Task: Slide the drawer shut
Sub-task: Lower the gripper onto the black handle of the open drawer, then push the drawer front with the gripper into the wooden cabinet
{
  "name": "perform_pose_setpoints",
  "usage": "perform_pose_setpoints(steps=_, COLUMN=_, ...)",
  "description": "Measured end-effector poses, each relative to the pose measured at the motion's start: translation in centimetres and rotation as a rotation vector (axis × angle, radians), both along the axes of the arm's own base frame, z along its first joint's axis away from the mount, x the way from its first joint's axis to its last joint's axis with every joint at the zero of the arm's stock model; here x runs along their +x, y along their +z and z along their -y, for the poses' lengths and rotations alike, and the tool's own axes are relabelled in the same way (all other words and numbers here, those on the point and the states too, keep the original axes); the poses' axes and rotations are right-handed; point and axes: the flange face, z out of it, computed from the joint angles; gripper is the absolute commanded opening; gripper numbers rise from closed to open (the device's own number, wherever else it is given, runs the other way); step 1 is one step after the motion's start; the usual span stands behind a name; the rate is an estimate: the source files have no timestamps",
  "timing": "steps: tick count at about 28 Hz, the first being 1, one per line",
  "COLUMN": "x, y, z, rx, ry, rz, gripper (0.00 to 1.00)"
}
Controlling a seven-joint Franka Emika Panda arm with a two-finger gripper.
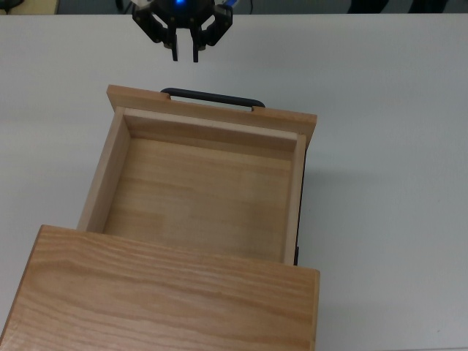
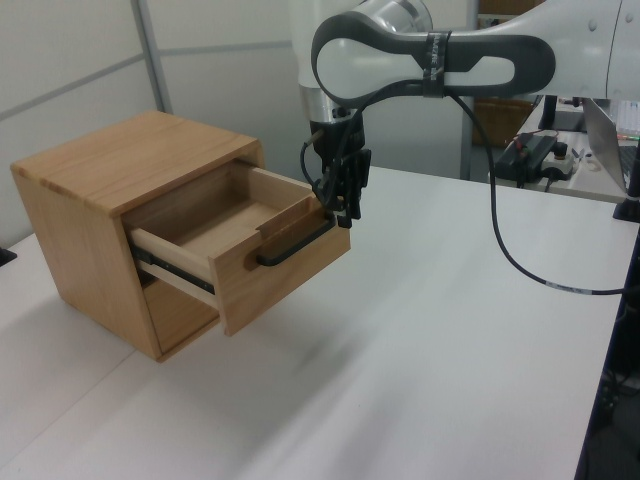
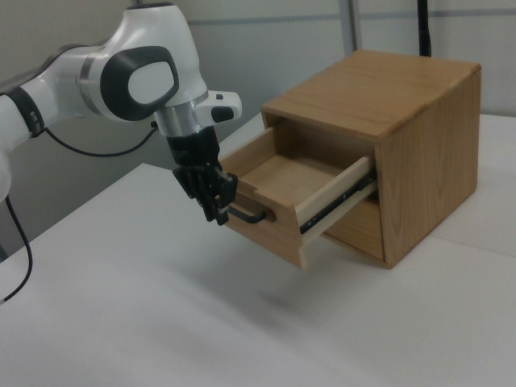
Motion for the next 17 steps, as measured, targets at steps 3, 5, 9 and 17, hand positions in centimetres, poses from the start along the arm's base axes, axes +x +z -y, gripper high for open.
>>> perform_pose_setpoints(steps=3, x=0.2, y=-0.5, z=-0.7, rx=0.0, ry=0.011, rz=-0.009, gripper=0.0)
perform_pose_setpoints(steps=5, x=0.3, y=-0.9, z=-1.1, rx=-0.001, ry=0.017, rz=-0.015, gripper=0.0)
perform_pose_setpoints(steps=9, x=0.7, y=-2.0, z=-1.6, rx=-0.002, ry=0.025, rz=-0.032, gripper=0.0)
perform_pose_setpoints(steps=17, x=2.7, y=-5.1, z=-2.1, rx=-0.001, ry=0.033, rz=-0.029, gripper=0.0)
